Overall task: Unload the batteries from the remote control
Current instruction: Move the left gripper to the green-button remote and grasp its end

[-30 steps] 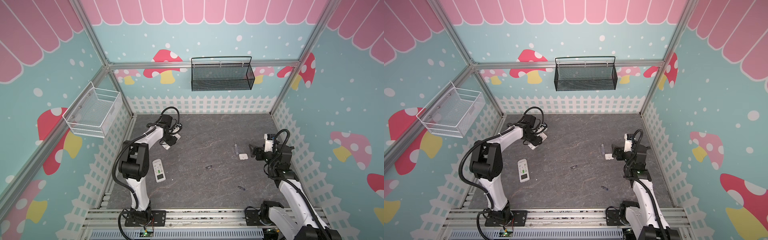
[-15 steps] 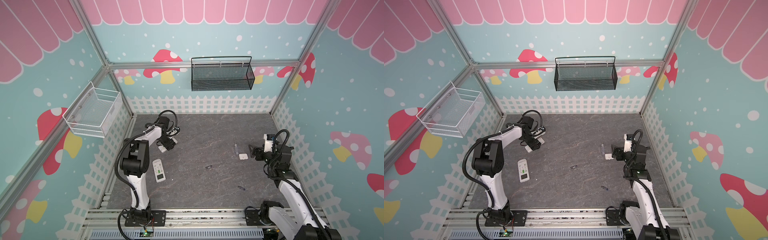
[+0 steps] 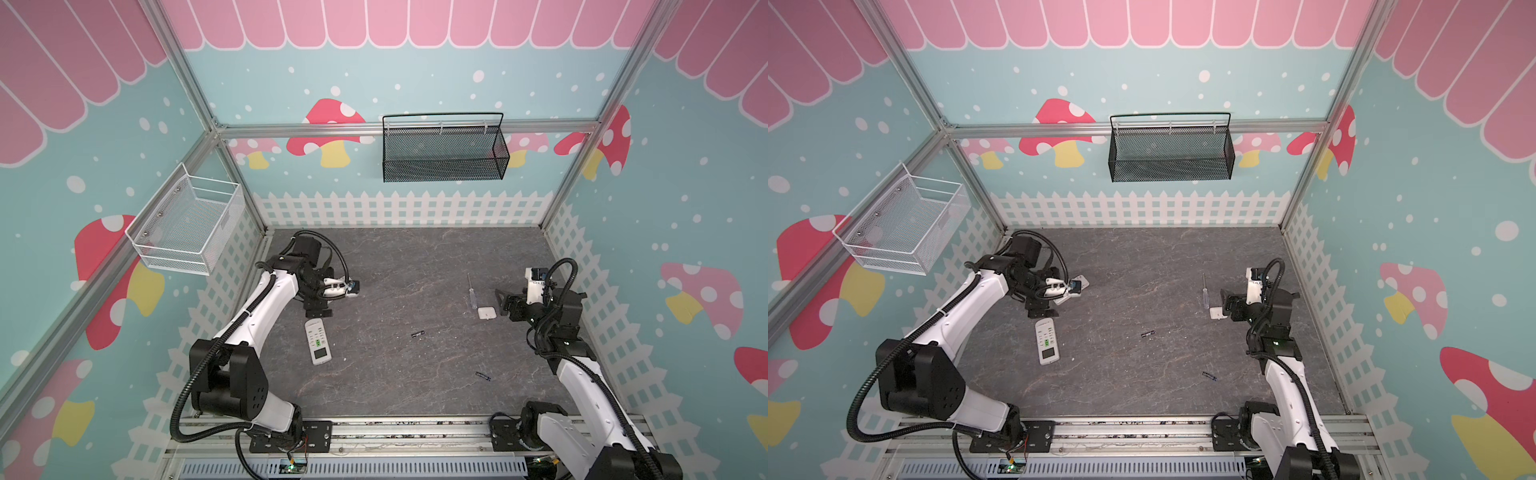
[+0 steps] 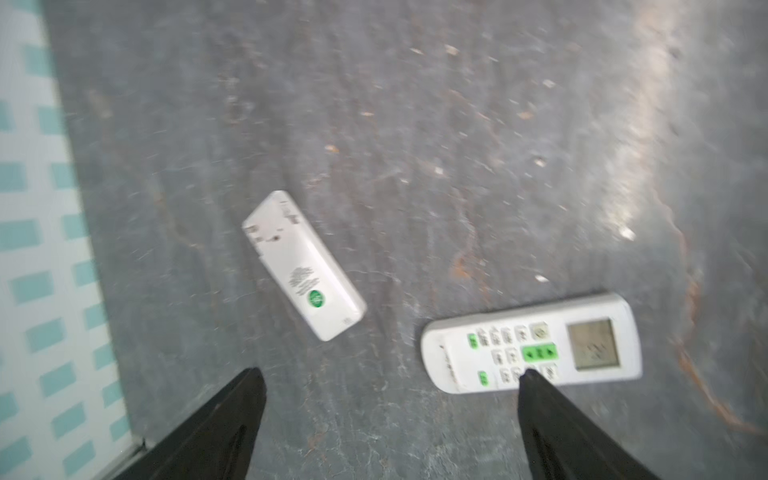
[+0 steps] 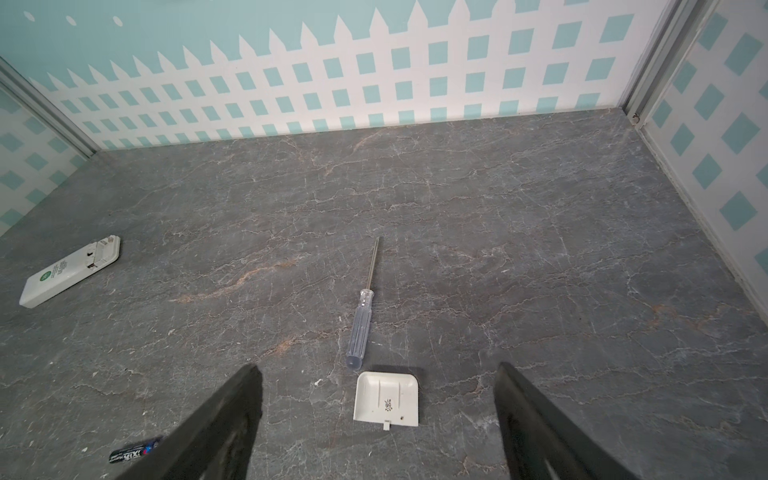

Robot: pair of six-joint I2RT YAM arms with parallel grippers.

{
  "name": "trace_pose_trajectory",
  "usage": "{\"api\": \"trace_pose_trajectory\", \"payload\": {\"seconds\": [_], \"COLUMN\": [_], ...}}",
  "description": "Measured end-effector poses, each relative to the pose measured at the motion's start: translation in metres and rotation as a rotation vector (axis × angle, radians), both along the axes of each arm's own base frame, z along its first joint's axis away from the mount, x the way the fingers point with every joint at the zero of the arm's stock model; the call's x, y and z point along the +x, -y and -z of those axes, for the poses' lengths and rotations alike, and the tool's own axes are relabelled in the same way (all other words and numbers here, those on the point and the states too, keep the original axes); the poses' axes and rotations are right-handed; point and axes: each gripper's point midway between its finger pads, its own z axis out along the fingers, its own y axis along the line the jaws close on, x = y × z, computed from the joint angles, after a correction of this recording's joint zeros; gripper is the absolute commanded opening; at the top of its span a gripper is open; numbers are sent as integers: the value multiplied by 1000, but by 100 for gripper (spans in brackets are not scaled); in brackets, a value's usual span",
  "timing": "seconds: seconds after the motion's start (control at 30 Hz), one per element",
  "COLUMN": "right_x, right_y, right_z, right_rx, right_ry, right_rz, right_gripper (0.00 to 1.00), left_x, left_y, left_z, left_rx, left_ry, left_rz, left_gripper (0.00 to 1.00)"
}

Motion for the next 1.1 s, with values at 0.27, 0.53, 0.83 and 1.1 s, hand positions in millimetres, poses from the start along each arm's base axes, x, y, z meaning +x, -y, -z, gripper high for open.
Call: {"api": "trace_pose_trajectory", "payload": {"seconds": [0.27, 0.53, 0.83, 1.1], "right_x": [0, -1, -1, 1], "right_y": [-4, -4, -6, -7], "right_z": [-5, -5, -6, -5], "right_rx": [3, 1, 5, 6], "right_ry": [24, 31, 38, 39], "right_rz": [-22, -27, -37, -40], "right_gripper": [88, 88, 88, 88], "left_x": [-54, -75, -63, -56], "left_y": [-22, -26, -42, -53], "left_z": [42, 82, 107, 121], "left_rx": [124, 138, 185, 204], "left_ry": [-143, -177, -198, -215], "left_rz": [292, 401, 380, 354], "left_gripper": [99, 99, 98, 94]}}
